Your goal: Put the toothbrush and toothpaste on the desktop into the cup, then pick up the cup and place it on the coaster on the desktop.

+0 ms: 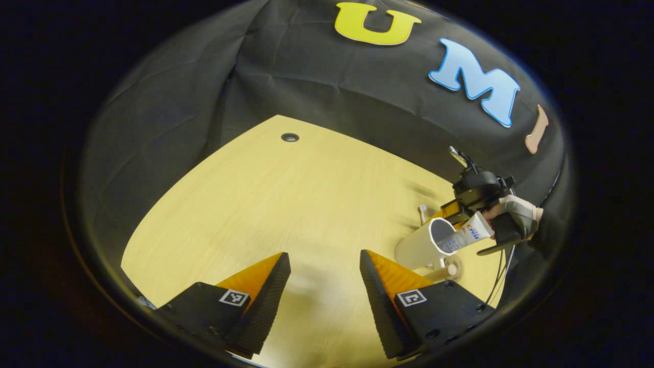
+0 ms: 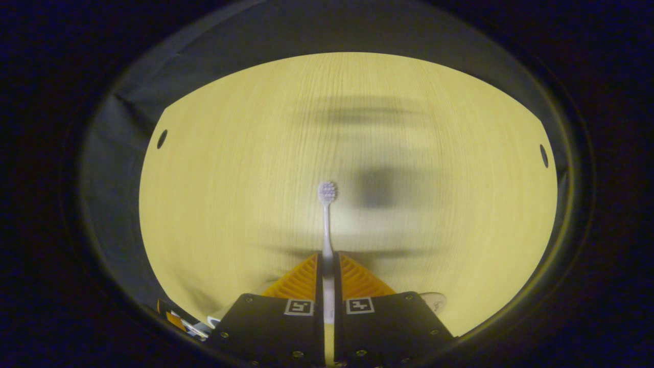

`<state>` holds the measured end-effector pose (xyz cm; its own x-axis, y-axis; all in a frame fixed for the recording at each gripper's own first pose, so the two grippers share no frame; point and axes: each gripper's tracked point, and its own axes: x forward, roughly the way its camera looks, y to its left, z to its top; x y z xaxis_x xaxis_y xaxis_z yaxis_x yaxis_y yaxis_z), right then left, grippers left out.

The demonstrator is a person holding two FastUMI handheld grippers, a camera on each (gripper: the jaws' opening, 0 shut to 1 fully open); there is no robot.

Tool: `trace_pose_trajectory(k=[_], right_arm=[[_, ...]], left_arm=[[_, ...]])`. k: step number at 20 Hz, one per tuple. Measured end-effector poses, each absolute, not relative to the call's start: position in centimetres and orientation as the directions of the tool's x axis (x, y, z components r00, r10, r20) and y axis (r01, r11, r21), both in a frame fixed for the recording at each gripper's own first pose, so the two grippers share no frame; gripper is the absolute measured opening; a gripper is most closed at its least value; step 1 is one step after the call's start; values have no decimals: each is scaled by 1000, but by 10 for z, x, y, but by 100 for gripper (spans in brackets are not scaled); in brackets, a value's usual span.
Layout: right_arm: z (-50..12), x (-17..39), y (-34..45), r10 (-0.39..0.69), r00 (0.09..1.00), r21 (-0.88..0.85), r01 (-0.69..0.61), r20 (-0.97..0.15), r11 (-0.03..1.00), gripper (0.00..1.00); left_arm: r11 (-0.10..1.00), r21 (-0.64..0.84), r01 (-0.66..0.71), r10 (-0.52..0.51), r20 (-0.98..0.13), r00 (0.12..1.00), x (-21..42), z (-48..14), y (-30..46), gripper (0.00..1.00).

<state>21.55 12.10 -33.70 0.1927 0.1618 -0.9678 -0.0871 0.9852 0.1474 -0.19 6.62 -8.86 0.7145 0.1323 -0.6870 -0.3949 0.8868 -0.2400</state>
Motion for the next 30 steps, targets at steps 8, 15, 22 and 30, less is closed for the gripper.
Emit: trace_pose_trajectory(k=[8,15,22,30], right_arm=[[-248,225,111,266,347,259,-68,-899,964,8],[-159,234,85,327,511,341,-69,-795,938,8],[-142,229,84,392,537,335,-205,-747,920,8],[-156,217,95,435,526,262,-372,-730,890,8]], left_arm=[[897,-241,-371,110,-690,715,1,-86,60,90],[909,-239,-341,86,-693,716,5,-84,53,89],[915,-236,-328,77,-695,715,8,-86,47,89],[918,-236,-319,73,-690,720,7,-84,44,89]])
